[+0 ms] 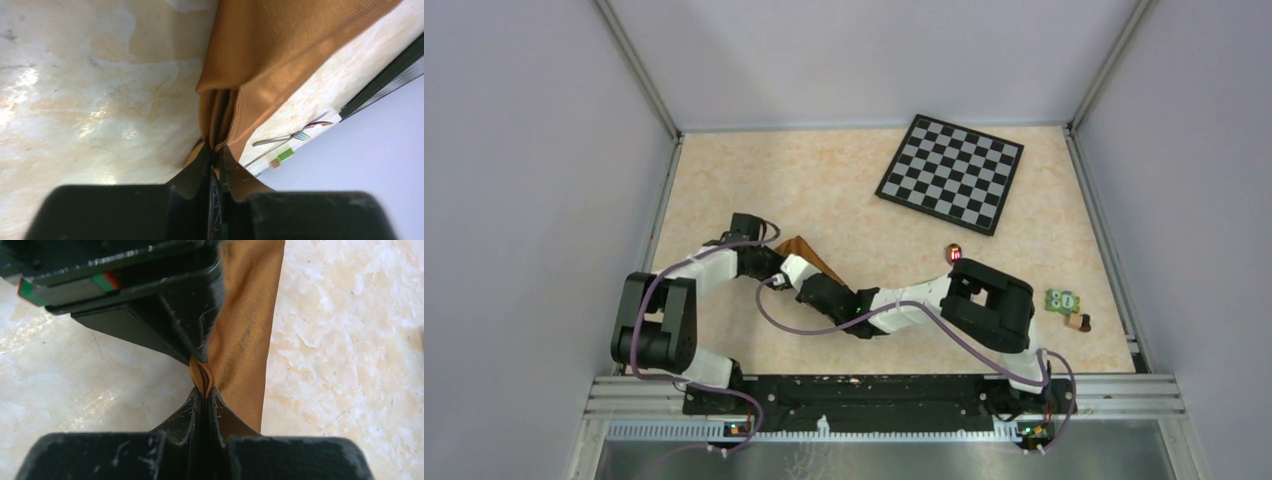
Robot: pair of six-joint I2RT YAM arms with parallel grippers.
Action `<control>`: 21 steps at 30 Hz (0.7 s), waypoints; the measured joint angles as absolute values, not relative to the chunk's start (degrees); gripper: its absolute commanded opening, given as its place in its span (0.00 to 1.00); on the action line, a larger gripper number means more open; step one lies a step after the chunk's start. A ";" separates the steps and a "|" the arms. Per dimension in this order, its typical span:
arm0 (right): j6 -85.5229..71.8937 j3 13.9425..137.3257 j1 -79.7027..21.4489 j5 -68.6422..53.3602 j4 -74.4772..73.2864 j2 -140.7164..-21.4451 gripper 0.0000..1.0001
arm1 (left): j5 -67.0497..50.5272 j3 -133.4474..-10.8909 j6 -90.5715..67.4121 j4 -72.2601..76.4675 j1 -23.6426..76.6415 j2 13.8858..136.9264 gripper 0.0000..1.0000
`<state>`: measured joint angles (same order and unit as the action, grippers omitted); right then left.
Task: Fold the napkin into a case and place the utensils inside
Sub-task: Pick up the smaller rectangle-folded napkin from the center of the board, then turn over the smaller rectangle-folded napkin at the center of the board.
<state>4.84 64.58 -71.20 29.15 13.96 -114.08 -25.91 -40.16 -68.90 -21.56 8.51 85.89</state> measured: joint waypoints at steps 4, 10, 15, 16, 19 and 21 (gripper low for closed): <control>2.17 64.69 -70.78 25.80 14.09 -114.08 0.00 | -25.93 -39.83 -67.94 -22.17 7.27 81.97 0.78; -7.73 64.60 -65.56 10.81 15.20 -112.73 0.00 | -24.51 -41.28 -62.67 -26.96 2.20 70.52 0.95; -21.63 64.60 -58.02 -5.43 22.96 -112.88 0.00 | -15.57 -46.57 -56.69 -32.23 -2.90 63.20 0.96; -25.21 64.55 -56.55 -8.54 25.61 -113.21 0.00 | -12.88 -47.62 -55.35 -33.06 -3.09 61.36 0.97; -36.77 64.18 -52.82 -16.53 34.92 -115.46 0.00 | -7.03 -49.19 -52.07 -34.28 -3.07 56.45 0.97; -44.80 63.72 -50.61 -20.78 42.28 -118.13 0.00 | -4.21 -49.76 -50.13 -34.68 -3.07 54.39 0.96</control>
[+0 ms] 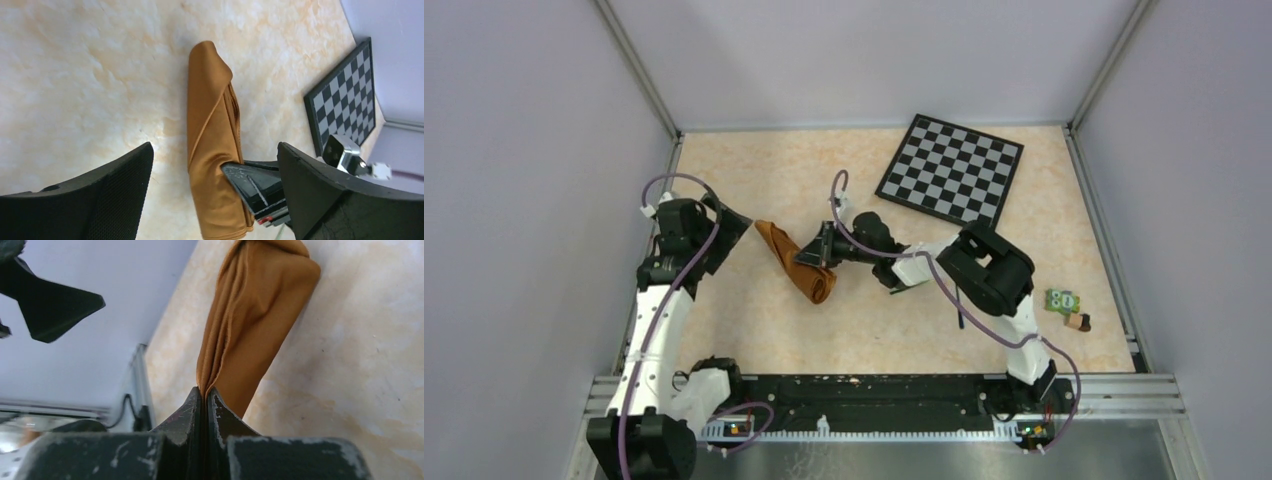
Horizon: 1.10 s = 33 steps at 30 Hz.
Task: Fold the napkin into a case and place the utensils inside
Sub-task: Turn over the smaller rectangle-folded napkin at the center of the board.
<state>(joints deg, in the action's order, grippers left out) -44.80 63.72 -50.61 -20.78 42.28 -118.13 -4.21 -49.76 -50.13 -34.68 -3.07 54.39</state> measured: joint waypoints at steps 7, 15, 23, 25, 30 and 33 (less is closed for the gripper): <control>-65.04 59.57 -43.11 -28.53 58.19 -128.38 0.00 | -3.77 -50.00 -43.57 -33.41 -3.09 54.54 0.96; -72.79 56.42 -36.40 -31.24 65.65 -130.63 0.22 | -14.98 -49.71 -37.71 -25.80 -3.07 59.88 0.97; -64.88 52.95 -31.66 -33.41 57.93 -126.28 0.44 | -29.41 -53.04 -35.18 -19.14 -0.93 79.72 0.90; -59.48 52.45 -29.82 -33.45 51.05 -122.85 0.47 | -31.27 -55.05 -35.27 -17.32 1.23 84.90 0.86; -42.24 53.01 -28.75 -28.18 28.10 -110.39 0.50 | -34.92 -58.54 -37.93 -9.82 6.13 94.76 0.64; -32.97 54.98 -31.27 -22.26 16.25 -103.79 0.52 | -36.62 -59.90 -40.91 -4.97 7.16 99.13 0.55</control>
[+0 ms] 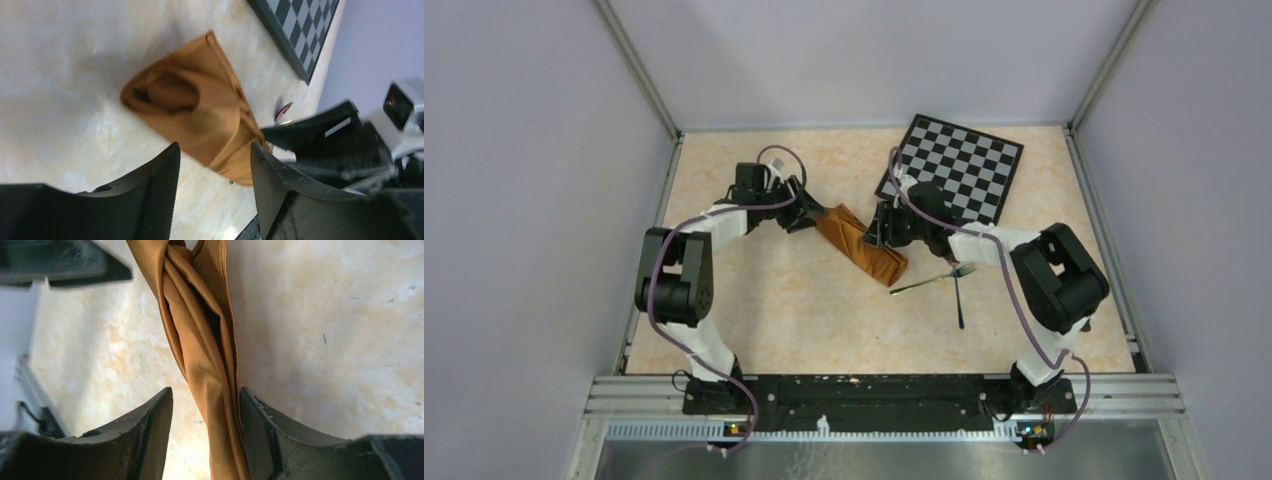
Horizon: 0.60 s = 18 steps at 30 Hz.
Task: Fold the napkin into a case and place the utensils inside
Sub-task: Turn over the smaller rectangle-folded napkin at the center of the board, then rotate the smaller rectangle-folded napkin at the center of the board.
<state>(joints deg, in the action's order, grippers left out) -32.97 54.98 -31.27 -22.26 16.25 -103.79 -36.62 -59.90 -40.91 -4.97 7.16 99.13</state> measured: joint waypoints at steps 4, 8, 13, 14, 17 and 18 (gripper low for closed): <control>-24.75 56.64 -35.11 -14.41 5.93 -98.65 0.57 | -38.20 -63.86 -43.86 -0.27 8.69 104.79 0.49; -22.11 56.64 -34.24 -12.49 0.95 -97.03 0.57 | -39.24 -68.34 -45.41 3.01 11.40 109.43 0.47; -19.99 56.62 -29.95 -10.24 -3.20 -96.38 0.57 | -40.40 -71.02 -46.63 4.54 13.34 113.62 0.47; -19.70 56.62 -29.74 -10.26 -3.92 -95.81 0.56 | -40.58 -72.12 -46.63 4.54 13.41 114.85 0.47; -19.64 55.90 -30.26 -12.51 -4.14 -93.58 0.52 | -41.41 -75.37 -46.61 4.45 13.43 117.97 0.47; -20.01 55.46 -30.61 -14.35 -3.75 -92.73 0.49 | -41.65 -76.49 -46.61 4.45 13.47 118.96 0.47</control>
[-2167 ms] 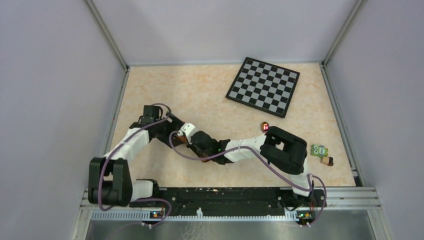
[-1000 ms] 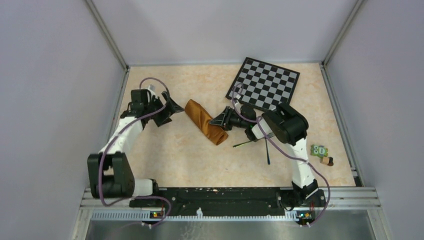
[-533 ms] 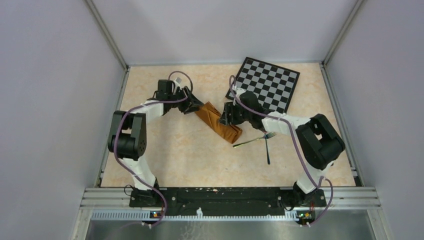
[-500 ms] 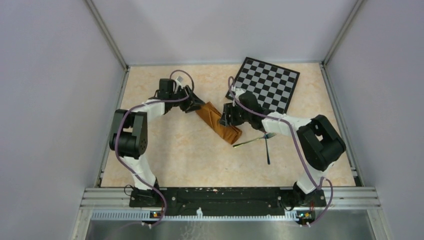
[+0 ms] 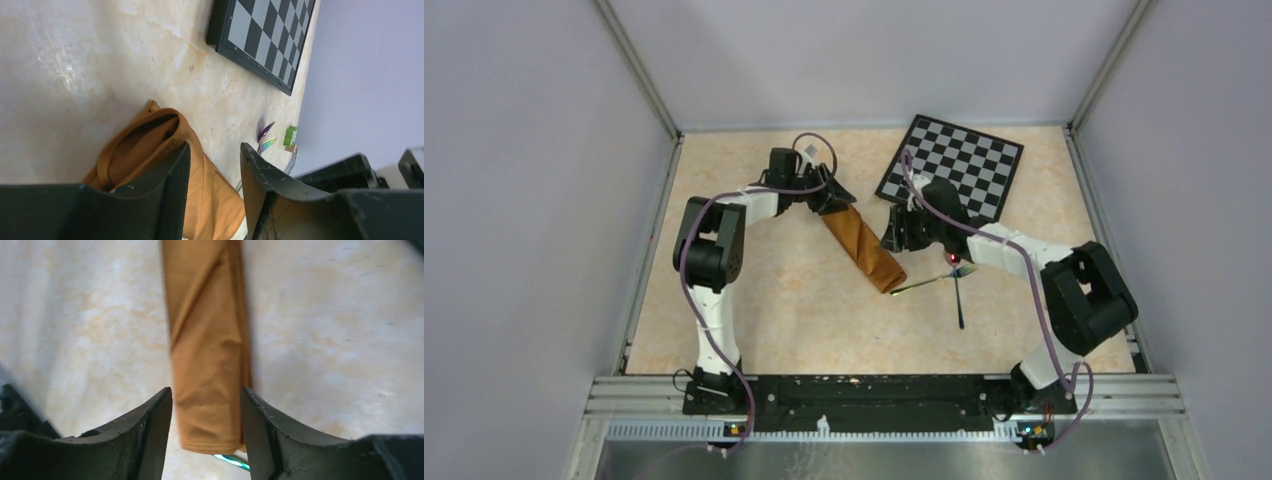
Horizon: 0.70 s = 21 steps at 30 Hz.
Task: Fold the napkin into a case and place the utensils inside
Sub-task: Rotate the smaller rectangle-folded napkin at the center of the board.
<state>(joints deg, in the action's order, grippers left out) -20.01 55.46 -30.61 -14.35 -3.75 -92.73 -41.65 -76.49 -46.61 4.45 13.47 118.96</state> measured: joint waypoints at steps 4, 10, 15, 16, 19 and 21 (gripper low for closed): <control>-23.83 51.51 -31.88 -23.42 2.70 -91.96 0.39 | -42.22 -78.15 -46.59 4.45 13.54 120.88 0.47; -26.83 44.84 -32.25 -29.82 9.54 -95.13 0.35 | -41.28 -81.01 -45.54 3.01 13.50 124.38 0.47; -26.79 43.00 -32.25 -29.19 11.97 -98.02 0.37 | -41.78 -83.96 -44.56 0.43 12.80 127.57 0.51; -26.65 43.09 -32.25 -29.06 12.05 -98.02 0.39 | -41.69 -84.73 -43.99 -0.60 12.67 127.70 0.52; -25.89 44.97 -32.25 -27.62 9.85 -97.95 0.41 | -40.88 -87.50 -41.36 -4.89 12.27 127.94 0.60; -25.19 46.78 -32.25 -26.81 7.66 -97.76 0.43 | -40.53 -88.20 -39.90 -6.44 11.94 127.74 0.68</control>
